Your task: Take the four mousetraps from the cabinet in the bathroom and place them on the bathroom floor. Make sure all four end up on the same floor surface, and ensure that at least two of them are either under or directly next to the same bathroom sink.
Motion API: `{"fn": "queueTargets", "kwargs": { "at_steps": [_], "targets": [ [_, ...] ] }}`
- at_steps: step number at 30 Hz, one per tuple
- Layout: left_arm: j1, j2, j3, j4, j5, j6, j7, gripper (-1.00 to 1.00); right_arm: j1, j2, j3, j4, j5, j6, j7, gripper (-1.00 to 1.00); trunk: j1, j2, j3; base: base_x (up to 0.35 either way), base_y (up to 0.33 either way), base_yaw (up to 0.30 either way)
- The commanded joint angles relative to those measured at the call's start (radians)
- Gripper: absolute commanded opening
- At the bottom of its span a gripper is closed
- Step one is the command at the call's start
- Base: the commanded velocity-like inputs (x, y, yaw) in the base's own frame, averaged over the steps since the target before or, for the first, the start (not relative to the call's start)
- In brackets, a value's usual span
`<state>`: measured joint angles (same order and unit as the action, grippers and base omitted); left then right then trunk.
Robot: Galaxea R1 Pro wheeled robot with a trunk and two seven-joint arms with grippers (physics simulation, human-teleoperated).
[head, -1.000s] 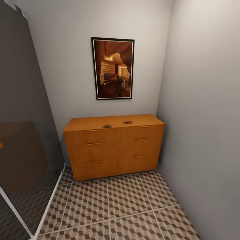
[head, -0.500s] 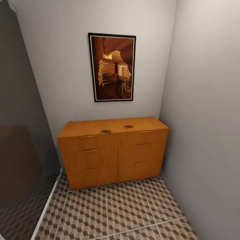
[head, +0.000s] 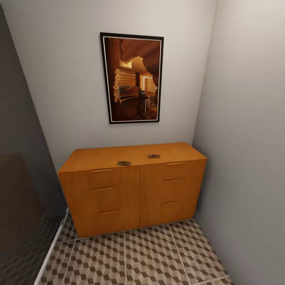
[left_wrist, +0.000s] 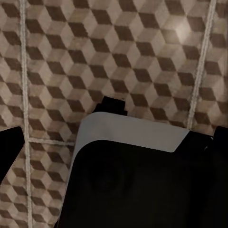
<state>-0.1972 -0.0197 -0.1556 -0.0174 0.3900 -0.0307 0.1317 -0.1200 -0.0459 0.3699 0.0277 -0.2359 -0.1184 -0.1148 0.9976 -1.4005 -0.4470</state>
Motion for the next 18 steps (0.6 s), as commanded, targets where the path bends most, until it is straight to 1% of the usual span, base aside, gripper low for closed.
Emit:
{"fn": "queueTargets", "kwargs": {
  "at_steps": [1, 11, 18],
  "targets": [
    [-0.001, 0.0, -0.009, 0.001, 0.009, -0.003, 0.003, 1.0, -0.001, 0.001, 0.009, 0.003, -0.01, -0.006, 0.0, 1.0, 0.001, 0.0, -0.001, 0.325, 0.0, 0.0],
    [-0.001, 0.0, -0.009, 0.001, 0.008, -0.005, 0.003, 1.0, -0.001, 0.001, 0.008, 0.003, -0.01, -0.006, 0.0, 1.0, 0.001, 0.0, -0.001, 0.323, 0.0, 0.0],
    [-0.001, 0.0, -0.009, 0.001, 0.009, -0.007, 0.004, 1.0, -0.001, -0.001, 0.009, 0.003, -0.01, -0.006, 0.0, 1.0, 0.001, 0.0, -0.001, 0.07, 0.0, 0.0]
  ]
}}
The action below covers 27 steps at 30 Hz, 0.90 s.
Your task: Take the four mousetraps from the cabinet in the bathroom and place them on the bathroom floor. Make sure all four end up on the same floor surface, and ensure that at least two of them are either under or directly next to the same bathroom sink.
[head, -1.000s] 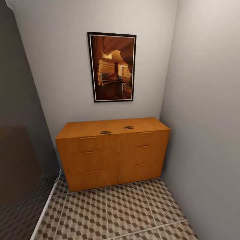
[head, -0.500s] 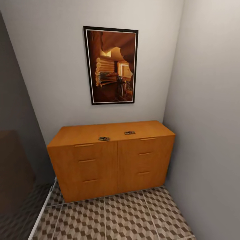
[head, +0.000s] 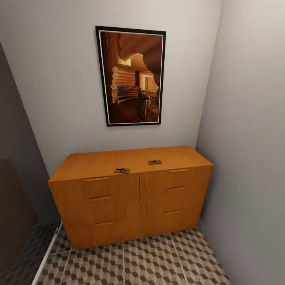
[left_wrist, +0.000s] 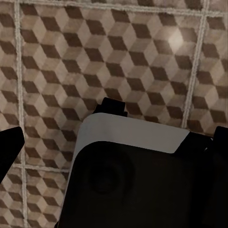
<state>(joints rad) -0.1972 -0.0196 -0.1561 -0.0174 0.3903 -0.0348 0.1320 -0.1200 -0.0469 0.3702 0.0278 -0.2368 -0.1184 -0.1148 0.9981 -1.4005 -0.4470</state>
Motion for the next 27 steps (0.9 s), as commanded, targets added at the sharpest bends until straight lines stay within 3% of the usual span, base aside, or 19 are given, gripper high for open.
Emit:
{"fn": "queueTargets", "kwargs": {
  "at_steps": [1, 27],
  "targets": [
    [-0.001, -0.001, -0.008, 0.001, 0.008, -0.003, 0.004, 1.0, -0.001, 0.0, 0.009, 0.003, -0.01, -0.006, 0.0, 1.0, 0.0, -0.001, -0.001, 0.026, 0.0, 0.0],
    [-0.001, -0.02, -0.009, 0.009, 0.007, -0.002, 0.003, 1.0, -0.001, -0.002, 0.009, 0.003, -0.012, -0.007, 0.001, 1.0, 0.0, -0.001, -0.001, 0.004, 0.0, 0.0]
  ]
}}
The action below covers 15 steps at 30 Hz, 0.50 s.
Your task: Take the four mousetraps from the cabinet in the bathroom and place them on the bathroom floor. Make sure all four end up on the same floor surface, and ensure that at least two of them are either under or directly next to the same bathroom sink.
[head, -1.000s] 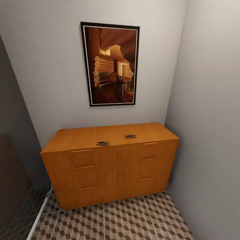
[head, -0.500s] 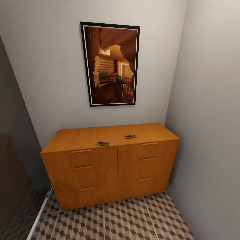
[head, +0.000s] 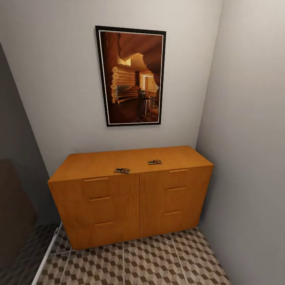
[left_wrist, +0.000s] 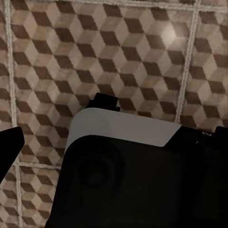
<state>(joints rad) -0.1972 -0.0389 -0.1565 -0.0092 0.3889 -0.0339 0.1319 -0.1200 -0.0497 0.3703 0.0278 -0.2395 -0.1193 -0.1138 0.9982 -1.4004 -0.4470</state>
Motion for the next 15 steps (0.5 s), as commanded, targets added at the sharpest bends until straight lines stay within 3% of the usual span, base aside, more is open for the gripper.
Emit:
{"fn": "queueTargets", "kwargs": {
  "at_steps": [1, 15],
  "targets": [
    [-0.001, -0.001, -0.009, 0.001, 0.008, -0.003, 0.003, 1.0, -0.001, 0.001, 0.007, 0.003, -0.011, -0.004, -0.001, 1.0, 0.0, -0.001, -0.001, 0.0, 0.0, 0.0],
    [-0.001, -0.003, -0.009, -0.006, 0.008, -0.005, 0.003, 1.0, -0.001, 0.006, 0.004, 0.003, -0.017, -0.004, -0.011, 1.0, 0.0, -0.001, -0.001, 0.0, 0.0, 0.0]
  ]
}}
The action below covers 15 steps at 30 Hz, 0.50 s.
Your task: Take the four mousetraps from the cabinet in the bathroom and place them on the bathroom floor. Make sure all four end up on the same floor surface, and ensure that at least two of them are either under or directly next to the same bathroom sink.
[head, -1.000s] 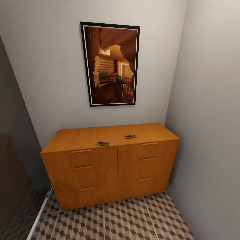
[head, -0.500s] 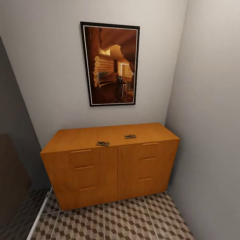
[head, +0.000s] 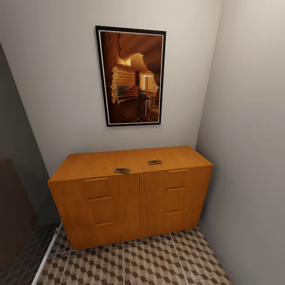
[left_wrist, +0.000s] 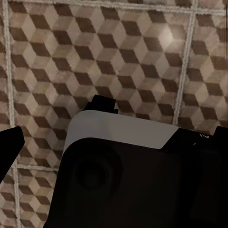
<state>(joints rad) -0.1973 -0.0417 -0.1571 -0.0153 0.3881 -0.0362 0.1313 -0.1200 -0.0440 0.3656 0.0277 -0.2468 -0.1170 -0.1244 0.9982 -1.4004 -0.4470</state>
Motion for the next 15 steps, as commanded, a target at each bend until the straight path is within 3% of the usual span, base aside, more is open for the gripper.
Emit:
{"fn": "queueTargets", "kwargs": {
  "at_steps": [1, 10, 14, 15],
  "targets": [
    [0.0, 0.0, -0.008, 0.0, 0.009, -0.003, 0.003, 1.0, -0.001, 0.0, 0.009, 0.003, -0.008, -0.006, -0.001, 1.0, 0.0, -0.001, -0.001, 0.0, 0.0, 0.0],
    [0.0, 0.013, -0.011, -0.023, 0.007, -0.005, 0.001, 1.0, -0.001, 0.0, 0.015, 0.0, 0.001, -0.007, -0.004, 1.0, 0.0, -0.001, -0.001, 0.0, 0.0, 0.0],
    [0.0, 0.026, -0.011, -0.08, 0.009, -0.003, 0.003, 1.0, -0.001, -0.005, 0.014, -0.021, 0.0, -0.003, 0.006, 1.0, 0.0, -0.001, -0.001, 0.0, 0.0, 0.0],
    [-0.001, 0.033, -0.01, -0.136, 0.009, 0.001, 0.004, 1.0, -0.001, -0.009, 0.013, -0.062, -0.002, 0.003, 0.011, 1.0, 0.0, -0.001, -0.001, 0.0, 0.0, 0.0]
  ]
}}
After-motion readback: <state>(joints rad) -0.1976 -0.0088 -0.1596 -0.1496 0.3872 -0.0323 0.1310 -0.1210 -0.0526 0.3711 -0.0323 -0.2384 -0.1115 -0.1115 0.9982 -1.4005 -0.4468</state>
